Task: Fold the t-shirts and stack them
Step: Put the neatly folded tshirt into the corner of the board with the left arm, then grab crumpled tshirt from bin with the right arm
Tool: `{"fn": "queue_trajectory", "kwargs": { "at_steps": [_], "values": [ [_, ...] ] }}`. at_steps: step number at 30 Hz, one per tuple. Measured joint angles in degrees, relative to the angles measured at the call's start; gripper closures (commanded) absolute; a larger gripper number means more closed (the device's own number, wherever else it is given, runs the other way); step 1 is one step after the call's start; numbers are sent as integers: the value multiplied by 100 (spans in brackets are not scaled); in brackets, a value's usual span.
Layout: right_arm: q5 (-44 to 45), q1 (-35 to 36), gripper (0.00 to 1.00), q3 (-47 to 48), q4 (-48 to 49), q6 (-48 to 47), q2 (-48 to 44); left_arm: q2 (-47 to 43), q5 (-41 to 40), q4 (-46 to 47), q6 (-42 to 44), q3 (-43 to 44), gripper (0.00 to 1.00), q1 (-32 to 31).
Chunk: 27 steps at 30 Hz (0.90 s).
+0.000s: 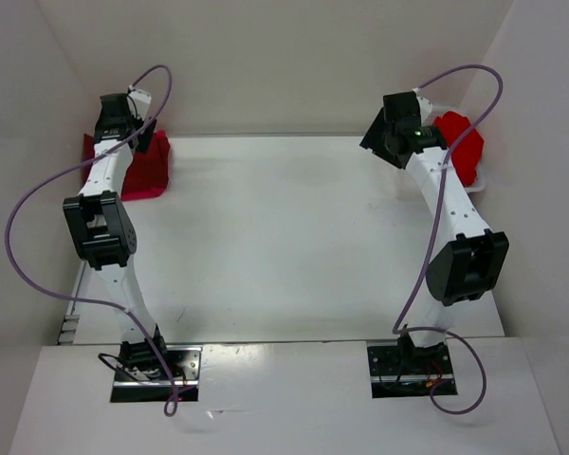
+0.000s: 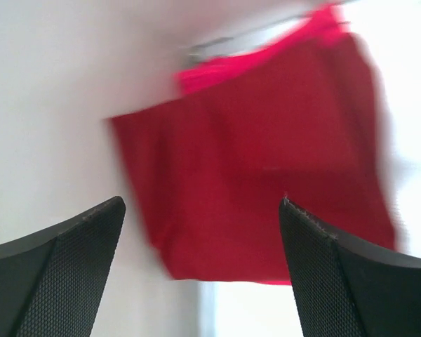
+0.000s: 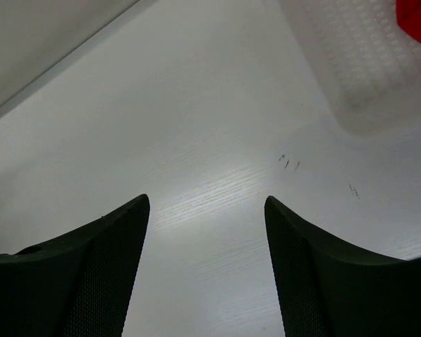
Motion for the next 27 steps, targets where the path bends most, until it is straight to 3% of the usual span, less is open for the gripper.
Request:
{"fn": "queue_trajectory", "kwargs": {
  "at_steps": [5,11,27],
  "values": [
    [107,-63,28,85,-13,63,83,120,289,-310,-323,-50,1,-361],
    [96,-63,28,-343,33,81,48,717,68,-409,-763,157,1,-717],
    [33,-63,28,-920,83,74,-361,1054,-629,-136,-1178,162,1,-570]
  ]
}}
